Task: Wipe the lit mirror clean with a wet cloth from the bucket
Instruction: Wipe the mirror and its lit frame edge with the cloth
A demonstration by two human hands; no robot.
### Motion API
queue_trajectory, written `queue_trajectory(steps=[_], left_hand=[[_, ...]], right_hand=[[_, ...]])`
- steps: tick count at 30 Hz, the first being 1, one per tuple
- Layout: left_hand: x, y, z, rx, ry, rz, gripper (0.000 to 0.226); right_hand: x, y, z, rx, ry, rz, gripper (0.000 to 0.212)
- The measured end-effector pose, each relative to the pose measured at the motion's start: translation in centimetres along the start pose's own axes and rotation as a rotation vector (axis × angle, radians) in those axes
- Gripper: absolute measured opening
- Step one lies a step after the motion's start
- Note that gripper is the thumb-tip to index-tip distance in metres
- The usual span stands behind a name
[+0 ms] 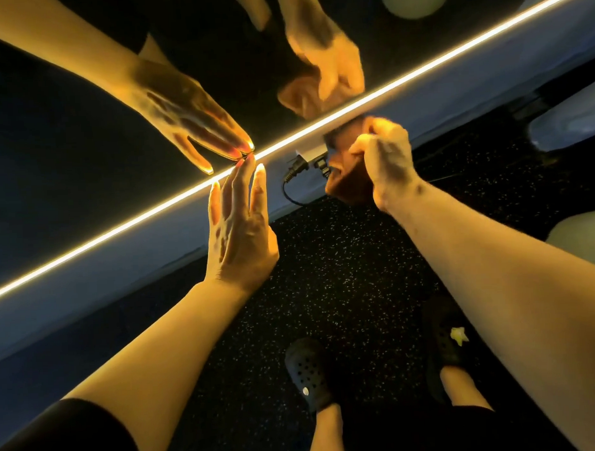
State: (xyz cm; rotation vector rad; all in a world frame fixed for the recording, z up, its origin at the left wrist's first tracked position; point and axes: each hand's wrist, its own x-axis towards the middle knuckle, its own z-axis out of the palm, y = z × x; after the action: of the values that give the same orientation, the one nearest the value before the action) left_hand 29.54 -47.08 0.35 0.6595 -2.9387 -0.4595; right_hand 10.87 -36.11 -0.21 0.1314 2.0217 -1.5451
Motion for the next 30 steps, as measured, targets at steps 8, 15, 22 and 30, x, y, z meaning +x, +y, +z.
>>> queue_trajectory(steps=[8, 15, 22, 30], left_hand=[[-1.7, -2.3, -1.4, 0.022, 0.007, -0.013, 0.080], [-4.3, -5.8, -2.9, 0.058, -0.019, -0.047, 0.082], [-6.7, -8.9, -4.5, 0.051, -0.083, -0.079, 0.083], [-8.3, -9.9, -5.2, 0.041, -0.050, -0.172, 0.081]], right_hand=[[-5.0, -0.9, 4.7, 0.189, 0.122, -0.125, 0.021], [-7.1, -0.3, 7.7, 0.188, 0.243, -0.205, 0.025], [-9.5, 0.7, 11.1, 0.090, 0.297, -0.251, 0.032], [-11.4, 2.1, 13.3, 0.010, 0.073, -0.192, 0.030]])
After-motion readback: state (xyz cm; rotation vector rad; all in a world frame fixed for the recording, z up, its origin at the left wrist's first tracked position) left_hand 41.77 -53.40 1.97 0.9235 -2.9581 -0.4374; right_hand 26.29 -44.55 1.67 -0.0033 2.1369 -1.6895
